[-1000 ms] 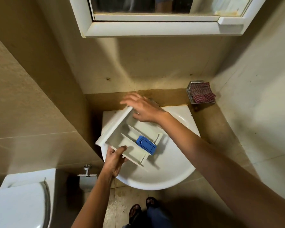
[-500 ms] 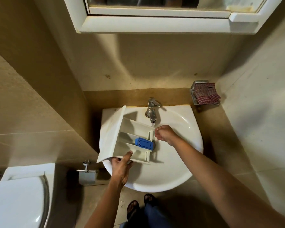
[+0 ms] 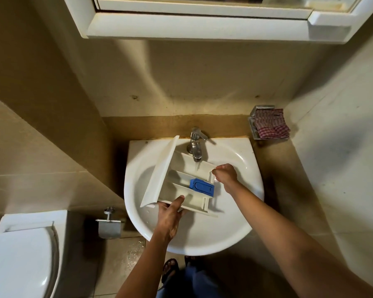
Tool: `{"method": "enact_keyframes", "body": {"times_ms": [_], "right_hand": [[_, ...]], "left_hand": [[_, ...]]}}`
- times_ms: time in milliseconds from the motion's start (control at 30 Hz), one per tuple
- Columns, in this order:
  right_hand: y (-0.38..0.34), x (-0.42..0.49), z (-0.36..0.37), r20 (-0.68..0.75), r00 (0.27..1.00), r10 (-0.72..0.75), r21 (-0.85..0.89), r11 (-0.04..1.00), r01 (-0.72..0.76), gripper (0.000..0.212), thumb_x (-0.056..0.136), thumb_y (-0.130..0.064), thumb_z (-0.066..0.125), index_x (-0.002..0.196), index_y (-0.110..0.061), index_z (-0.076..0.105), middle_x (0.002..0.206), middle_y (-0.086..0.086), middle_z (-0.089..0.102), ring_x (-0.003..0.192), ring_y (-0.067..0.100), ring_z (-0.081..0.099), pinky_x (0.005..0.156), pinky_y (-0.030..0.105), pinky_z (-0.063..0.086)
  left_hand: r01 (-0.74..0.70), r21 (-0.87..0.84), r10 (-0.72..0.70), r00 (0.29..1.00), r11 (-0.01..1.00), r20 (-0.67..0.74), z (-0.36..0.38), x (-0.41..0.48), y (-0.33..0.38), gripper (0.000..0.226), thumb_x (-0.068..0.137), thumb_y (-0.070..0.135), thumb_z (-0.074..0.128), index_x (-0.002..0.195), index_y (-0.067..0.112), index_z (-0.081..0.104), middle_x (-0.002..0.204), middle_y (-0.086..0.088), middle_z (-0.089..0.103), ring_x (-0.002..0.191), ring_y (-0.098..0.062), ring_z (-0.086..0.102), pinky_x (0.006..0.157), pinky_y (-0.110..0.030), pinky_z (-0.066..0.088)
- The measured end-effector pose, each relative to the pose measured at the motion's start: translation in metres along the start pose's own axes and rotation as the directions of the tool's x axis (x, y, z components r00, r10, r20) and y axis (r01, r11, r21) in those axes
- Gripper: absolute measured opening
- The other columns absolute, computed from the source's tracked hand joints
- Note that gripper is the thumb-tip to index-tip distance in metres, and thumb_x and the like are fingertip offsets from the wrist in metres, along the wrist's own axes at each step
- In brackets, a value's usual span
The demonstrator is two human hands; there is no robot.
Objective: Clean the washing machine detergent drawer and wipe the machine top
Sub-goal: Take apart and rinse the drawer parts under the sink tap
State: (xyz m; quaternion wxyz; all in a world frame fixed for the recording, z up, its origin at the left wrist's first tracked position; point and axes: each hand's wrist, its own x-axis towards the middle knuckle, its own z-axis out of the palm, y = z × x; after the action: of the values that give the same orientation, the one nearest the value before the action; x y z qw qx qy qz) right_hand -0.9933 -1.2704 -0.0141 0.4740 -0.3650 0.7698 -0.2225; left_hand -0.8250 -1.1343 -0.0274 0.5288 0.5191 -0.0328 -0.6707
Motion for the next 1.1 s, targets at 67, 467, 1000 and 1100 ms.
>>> {"method": "enact_keyframes", "body": {"times_ms": [67, 467, 1000, 1100], "right_hand": [[0.005, 0.003, -0.004, -0.059, 0.998, -0.026, -0.024, 0.999, 0.025, 0.03, 0.074, -0.001, 0.064, 0.061, -0.014, 0.04, 0.066, 0.005, 0.042, 0.062, 0.02, 0.04, 0.057, 0.024, 0.033], [0.031, -0.009, 0.008, -0.008, 0.898, -0.439, -0.238, 0.873, 0.425, 0.016, 0.083, 0.006, 0.053, 0.088, -0.007, 0.059, 0.09, 0.009, 0.063, 0.084, 0.021, 0.06, 0.075, 0.029, 0.05], [0.0, -0.005, 0.005, 0.144, 0.798, -0.586, -0.257, 0.756, 0.602, 0.016, 0.09, -0.007, 0.054, 0.092, -0.004, 0.07, 0.098, 0.012, 0.066, 0.09, 0.023, 0.06, 0.08, 0.029, 0.045], [-0.007, -0.001, -0.002, 0.189, 0.829, -0.526, -0.324, 0.764, 0.558, 0.021, 0.093, -0.009, 0.051, 0.096, -0.004, 0.071, 0.098, 0.013, 0.07, 0.091, 0.027, 0.062, 0.079, 0.033, 0.045]], "left_hand": [[0.005, 0.0, -0.005, 1.0, 1.0, 0.008, 0.003, 0.0, -0.003, 0.05, 0.09, -0.004, 0.059, 0.134, 0.009, 0.04, 0.129, -0.016, 0.061, 0.11, -0.032, 0.065, 0.092, -0.055, 0.051], [0.041, -0.084, -0.039, 0.999, 0.996, 0.015, 0.022, 0.001, -0.012, 0.038, 0.093, 0.0, 0.056, 0.123, 0.019, 0.045, 0.115, -0.006, 0.067, 0.101, -0.021, 0.067, 0.095, -0.049, 0.05], [-0.125, -0.113, 0.099, 0.972, 0.986, -0.213, 0.073, -0.015, -0.003, 0.055, 0.082, 0.009, 0.074, 0.13, 0.013, 0.047, 0.122, -0.012, 0.063, 0.103, -0.026, 0.066, 0.074, -0.04, 0.06], [-0.121, -0.069, 0.102, 0.967, 0.99, -0.233, 0.083, -0.015, 0.006, 0.062, 0.079, 0.013, 0.078, 0.131, 0.015, 0.045, 0.117, -0.009, 0.065, 0.094, -0.021, 0.067, 0.071, -0.038, 0.061]]}}
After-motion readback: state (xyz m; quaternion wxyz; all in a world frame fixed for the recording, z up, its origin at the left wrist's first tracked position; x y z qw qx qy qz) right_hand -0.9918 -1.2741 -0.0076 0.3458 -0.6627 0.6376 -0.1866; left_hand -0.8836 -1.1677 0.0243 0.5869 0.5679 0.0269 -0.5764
